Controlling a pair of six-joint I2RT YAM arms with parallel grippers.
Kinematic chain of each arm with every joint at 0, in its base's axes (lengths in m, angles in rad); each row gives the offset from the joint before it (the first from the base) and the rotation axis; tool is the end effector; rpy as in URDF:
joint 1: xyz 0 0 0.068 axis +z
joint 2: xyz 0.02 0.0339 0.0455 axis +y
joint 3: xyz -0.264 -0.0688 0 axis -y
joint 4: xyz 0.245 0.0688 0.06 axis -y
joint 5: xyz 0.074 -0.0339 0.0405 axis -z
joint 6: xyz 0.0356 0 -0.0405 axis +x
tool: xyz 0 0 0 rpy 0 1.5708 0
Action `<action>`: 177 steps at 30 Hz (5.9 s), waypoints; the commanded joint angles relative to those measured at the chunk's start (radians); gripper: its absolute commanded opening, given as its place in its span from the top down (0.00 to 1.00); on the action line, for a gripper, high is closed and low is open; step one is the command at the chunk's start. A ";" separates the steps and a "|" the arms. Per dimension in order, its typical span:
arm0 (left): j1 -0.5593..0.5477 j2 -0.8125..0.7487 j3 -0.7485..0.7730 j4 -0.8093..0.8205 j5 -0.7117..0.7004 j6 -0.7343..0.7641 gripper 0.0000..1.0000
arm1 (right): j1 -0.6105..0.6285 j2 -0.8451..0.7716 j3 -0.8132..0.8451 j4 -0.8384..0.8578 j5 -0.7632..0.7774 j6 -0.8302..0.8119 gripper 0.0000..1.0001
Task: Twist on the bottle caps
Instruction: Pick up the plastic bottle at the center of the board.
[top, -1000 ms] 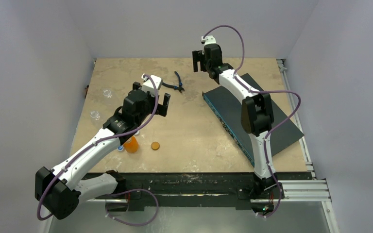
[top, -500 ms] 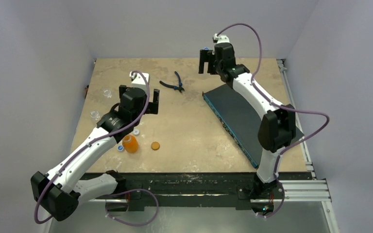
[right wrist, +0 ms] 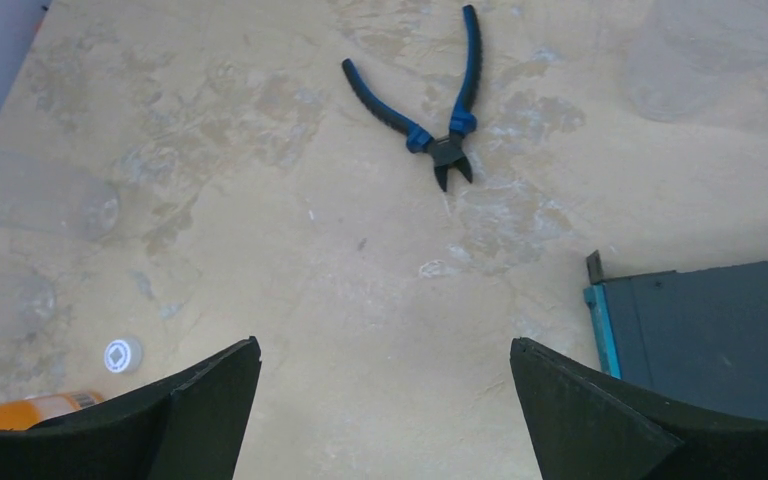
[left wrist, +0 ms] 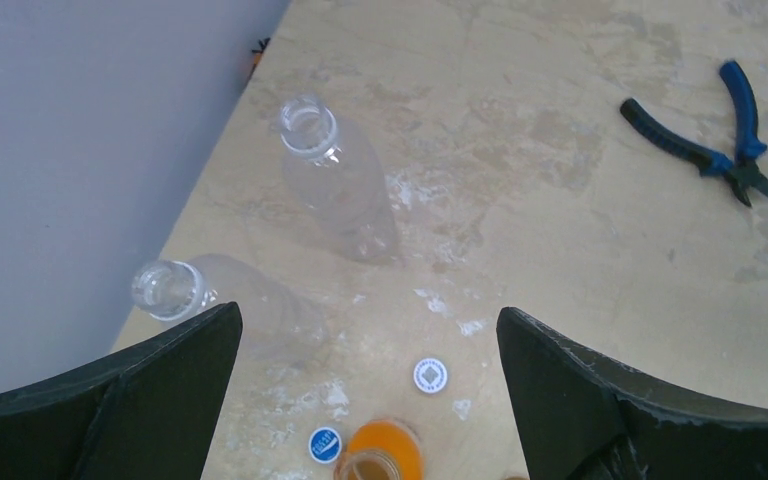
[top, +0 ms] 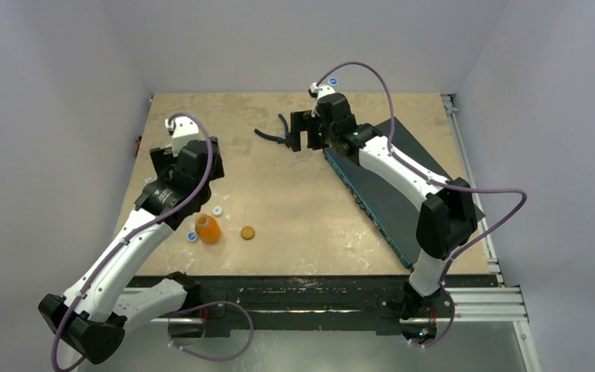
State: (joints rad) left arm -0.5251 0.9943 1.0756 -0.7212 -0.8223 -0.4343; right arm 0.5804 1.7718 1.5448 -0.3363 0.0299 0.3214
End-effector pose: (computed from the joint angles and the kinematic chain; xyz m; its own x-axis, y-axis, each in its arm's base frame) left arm 0.1811 -0.0748 0.3559 -0.3983 -0.1002 -0.9118 -0.3693 0.9274 0.0594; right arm 0.3498 0.2281 0.3170 -0.5901 -0.0094 -0.8072 -0.3589 0.8987 0.2519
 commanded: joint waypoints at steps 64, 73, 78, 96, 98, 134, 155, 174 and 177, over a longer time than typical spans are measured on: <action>0.297 0.566 0.427 0.266 1.458 0.139 1.00 | 0.060 -0.412 -0.441 0.392 -0.395 -0.175 0.01; 0.286 0.528 0.413 0.213 1.541 0.116 1.00 | 0.108 -0.379 -0.496 0.396 -0.337 -0.197 0.01; 0.286 0.512 0.409 0.225 1.596 0.097 1.00 | 0.127 -0.362 -0.527 0.400 -0.306 -0.198 0.01; 0.286 0.506 0.396 0.363 1.676 -0.029 1.00 | 0.145 -0.343 -0.594 0.459 -0.296 -0.167 0.20; 0.286 0.502 0.385 0.383 1.672 -0.046 1.00 | 0.145 -0.345 -0.596 0.477 -0.320 -0.154 0.29; 0.179 0.138 -0.150 1.048 1.212 -0.211 0.28 | 0.140 -0.230 -0.328 0.608 -0.404 0.248 0.55; 0.151 0.254 -0.079 0.894 1.249 -0.183 0.30 | 0.169 -0.230 -0.293 0.505 -0.259 0.119 0.54; 0.117 0.274 -0.071 0.816 1.125 -0.100 0.54 | 0.178 -0.234 -0.274 0.533 -0.278 0.159 0.38; 0.118 0.265 -0.051 0.803 1.114 -0.079 0.58 | 0.179 -0.240 -0.281 0.519 -0.271 0.160 0.20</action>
State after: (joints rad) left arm -0.3954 1.2564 0.9924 0.1650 0.3275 -0.5854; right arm 0.7528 1.5539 1.1965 0.0982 -0.2619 0.4881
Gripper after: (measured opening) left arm 0.632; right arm 0.707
